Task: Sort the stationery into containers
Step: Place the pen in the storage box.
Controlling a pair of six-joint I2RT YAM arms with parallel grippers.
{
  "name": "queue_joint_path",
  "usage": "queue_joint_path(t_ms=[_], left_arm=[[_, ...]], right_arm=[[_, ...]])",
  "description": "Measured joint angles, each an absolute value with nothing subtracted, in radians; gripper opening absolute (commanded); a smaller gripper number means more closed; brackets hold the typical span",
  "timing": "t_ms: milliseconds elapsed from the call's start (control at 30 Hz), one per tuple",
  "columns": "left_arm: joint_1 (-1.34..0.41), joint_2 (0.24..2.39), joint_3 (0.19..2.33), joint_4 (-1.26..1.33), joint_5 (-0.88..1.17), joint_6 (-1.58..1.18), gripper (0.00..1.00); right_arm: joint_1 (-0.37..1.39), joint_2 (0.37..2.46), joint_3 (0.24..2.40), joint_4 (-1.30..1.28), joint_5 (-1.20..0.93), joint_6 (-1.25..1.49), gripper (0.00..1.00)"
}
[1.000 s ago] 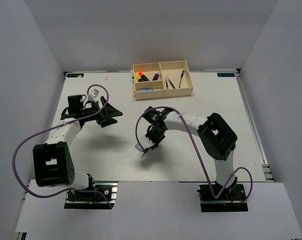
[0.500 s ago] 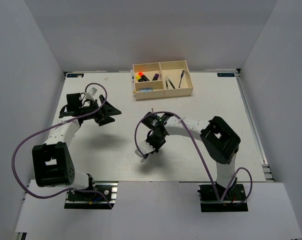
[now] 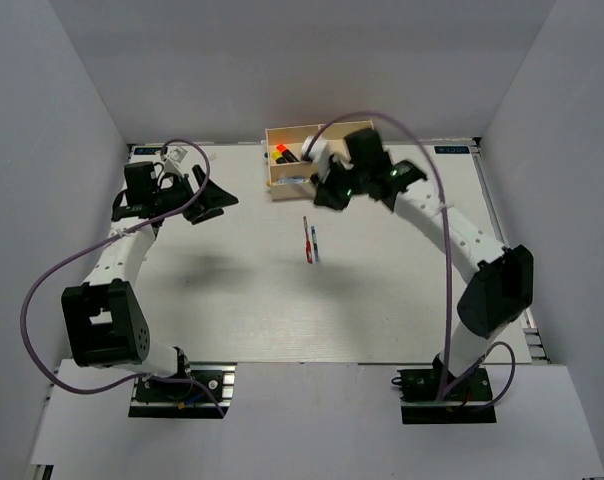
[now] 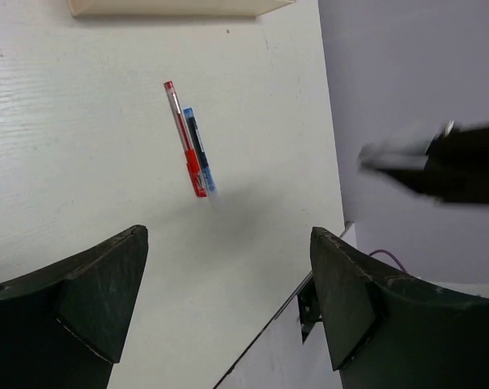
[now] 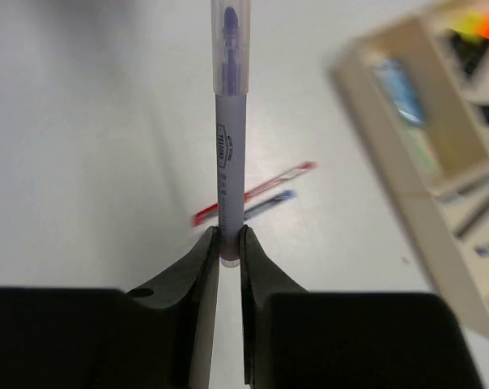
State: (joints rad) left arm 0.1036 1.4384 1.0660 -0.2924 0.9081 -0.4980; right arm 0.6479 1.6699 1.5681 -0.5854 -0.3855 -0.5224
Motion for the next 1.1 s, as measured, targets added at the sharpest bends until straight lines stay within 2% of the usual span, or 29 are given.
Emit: queue_joint_path(t_ms=[167,233,300,700,1100], left_arm=[[0.104,1.486,1.068,-0.279,0.905,-0.500,0.89],[0.104,1.492,1.064,-0.269,0.905,-0.503,0.89],[0.103,1.492,1.053,-0.255,0.905,-0.506,0.89],[0.103,1.526,1.019,-0.224,0.905,-0.515,0.89],[0.103,1.528,0.960,-0.186,0.904,-0.548,0.89]], right_arm=[[0.390,1.902,1.936,-0.524,-0.297,-0.181,0.00],[0.315,2.039,2.109,-0.503,-0.243,-0.101,0.00],[0.266,2.133,2.191,-0.463,-0.193,-0.054,0.00],[0.256,2.370,2.199,-0.211,-0.129,0.036,0.00],[0.253,2.450,2.161,-0.189,-0.121,0.058,0.00]])
